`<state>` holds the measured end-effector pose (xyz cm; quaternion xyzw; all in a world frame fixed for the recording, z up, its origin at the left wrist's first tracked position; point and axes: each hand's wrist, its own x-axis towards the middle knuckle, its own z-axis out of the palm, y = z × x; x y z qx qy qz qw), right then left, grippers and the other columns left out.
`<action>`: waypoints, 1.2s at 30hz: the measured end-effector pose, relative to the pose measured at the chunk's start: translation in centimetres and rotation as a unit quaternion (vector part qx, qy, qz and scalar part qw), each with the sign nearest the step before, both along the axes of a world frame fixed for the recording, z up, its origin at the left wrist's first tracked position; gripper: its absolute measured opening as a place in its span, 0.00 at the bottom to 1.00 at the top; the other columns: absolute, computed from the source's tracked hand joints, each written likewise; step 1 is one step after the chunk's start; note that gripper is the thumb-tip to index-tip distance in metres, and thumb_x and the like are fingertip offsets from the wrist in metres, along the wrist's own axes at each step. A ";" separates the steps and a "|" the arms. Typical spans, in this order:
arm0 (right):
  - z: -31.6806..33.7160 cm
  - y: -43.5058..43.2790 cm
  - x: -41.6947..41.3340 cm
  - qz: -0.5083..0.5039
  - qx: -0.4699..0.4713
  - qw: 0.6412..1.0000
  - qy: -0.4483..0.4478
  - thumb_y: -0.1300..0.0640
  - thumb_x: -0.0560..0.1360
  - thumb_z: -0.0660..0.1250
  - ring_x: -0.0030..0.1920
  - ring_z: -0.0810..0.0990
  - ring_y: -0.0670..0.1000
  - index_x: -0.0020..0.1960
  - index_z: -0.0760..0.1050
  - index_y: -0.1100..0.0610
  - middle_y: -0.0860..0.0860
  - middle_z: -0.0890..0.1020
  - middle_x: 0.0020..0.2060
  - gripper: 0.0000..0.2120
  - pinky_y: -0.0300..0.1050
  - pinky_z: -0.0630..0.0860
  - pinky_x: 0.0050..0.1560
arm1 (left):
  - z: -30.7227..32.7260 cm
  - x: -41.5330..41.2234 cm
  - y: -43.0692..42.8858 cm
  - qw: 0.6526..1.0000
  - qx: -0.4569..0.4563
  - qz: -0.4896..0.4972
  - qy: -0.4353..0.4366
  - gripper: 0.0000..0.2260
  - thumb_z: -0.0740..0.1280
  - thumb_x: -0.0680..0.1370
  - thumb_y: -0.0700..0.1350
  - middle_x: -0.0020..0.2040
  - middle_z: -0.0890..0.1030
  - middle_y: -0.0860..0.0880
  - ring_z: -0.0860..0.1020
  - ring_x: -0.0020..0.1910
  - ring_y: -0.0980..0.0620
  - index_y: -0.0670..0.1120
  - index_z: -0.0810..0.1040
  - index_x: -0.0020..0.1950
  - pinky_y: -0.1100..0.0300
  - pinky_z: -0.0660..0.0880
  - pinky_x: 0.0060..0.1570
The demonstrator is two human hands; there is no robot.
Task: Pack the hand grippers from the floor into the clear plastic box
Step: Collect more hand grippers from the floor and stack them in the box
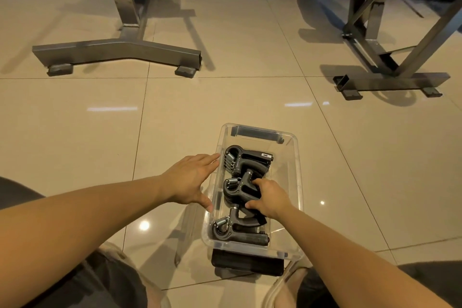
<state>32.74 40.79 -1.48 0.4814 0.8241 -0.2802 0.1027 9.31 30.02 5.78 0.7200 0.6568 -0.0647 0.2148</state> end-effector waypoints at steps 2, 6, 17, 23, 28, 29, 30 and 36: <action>0.7 -0.6 -0.1 -0.019 0.021 1.000 0.011 0.42 0.67 0.79 0.59 0.79 0.54 0.66 0.76 0.54 0.51 0.80 0.59 0.32 0.50 0.77 0.59 | 0.2 0.2 -0.3 1.000 0.000 0.015 -0.006 0.55 0.72 0.66 0.71 0.84 0.48 0.49 0.52 0.81 0.48 0.47 0.51 0.83 0.52 0.54 0.78; 3.0 -1.7 -0.8 -0.095 0.047 0.991 0.086 0.44 0.69 0.78 0.61 0.78 0.54 0.69 0.74 0.56 0.52 0.79 0.63 0.33 0.50 0.76 0.62 | 1.2 -0.2 -1.3 0.997 0.004 0.066 -0.042 0.53 0.75 0.67 0.69 0.83 0.52 0.48 0.54 0.81 0.46 0.48 0.55 0.82 0.51 0.57 0.78; 14.6 -10.4 -8.7 -0.148 0.035 0.938 0.313 0.50 0.72 0.77 0.49 0.82 0.48 0.54 0.80 0.54 0.48 0.83 0.46 0.13 0.42 0.78 0.48 | 8.7 -3.7 -10.4 0.943 0.053 0.267 -0.191 0.27 0.75 0.74 0.58 0.62 0.81 0.49 0.80 0.58 0.50 0.46 0.78 0.67 0.55 0.77 0.59; 20.7 -19.5 -15.5 -0.052 0.031 0.939 0.339 0.52 0.75 0.75 0.51 0.81 0.47 0.58 0.80 0.55 0.48 0.83 0.50 0.14 0.40 0.78 0.49 | 13.8 -8.5 -20.7 0.914 0.085 0.326 -0.225 0.19 0.76 0.74 0.55 0.55 0.83 0.51 0.81 0.53 0.53 0.46 0.82 0.61 0.54 0.80 0.58; 23.5 -27.1 -21.9 0.009 0.028 0.938 0.347 0.52 0.74 0.76 0.53 0.80 0.48 0.59 0.80 0.55 0.49 0.82 0.53 0.16 0.49 0.81 0.56 | 17.3 -13.2 -29.8 0.903 0.118 0.365 -0.194 0.16 0.74 0.76 0.54 0.52 0.84 0.50 0.81 0.50 0.52 0.46 0.82 0.57 0.55 0.80 0.54; 23.9 -28.6 -23.1 0.017 0.020 0.936 0.351 0.52 0.74 0.76 0.53 0.80 0.49 0.59 0.80 0.55 0.50 0.82 0.54 0.16 0.50 0.81 0.57 | 18.0 -14.2 -31.9 0.901 0.120 0.370 -0.191 0.15 0.74 0.76 0.54 0.52 0.84 0.50 0.81 0.50 0.53 0.46 0.83 0.57 0.56 0.80 0.52; 24.3 -30.1 -24.3 0.026 0.013 0.935 0.355 0.53 0.74 0.76 0.54 0.80 0.50 0.60 0.80 0.55 0.50 0.82 0.55 0.16 0.50 0.81 0.57 | 18.7 -15.2 -33.9 0.900 0.121 0.373 -0.190 0.15 0.74 0.76 0.54 0.52 0.84 0.51 0.81 0.50 0.53 0.46 0.83 0.57 0.58 0.79 0.51; 26.2 -39.4 -31.6 0.080 -0.027 0.913 0.400 0.55 0.74 0.76 0.54 0.80 0.52 0.61 0.80 0.58 0.53 0.82 0.55 0.16 0.54 0.80 0.59 | 23.3 -21.3 -46.5 0.885 0.159 0.415 -0.136 0.14 0.74 0.77 0.53 0.53 0.83 0.51 0.81 0.52 0.54 0.47 0.83 0.58 0.61 0.76 0.49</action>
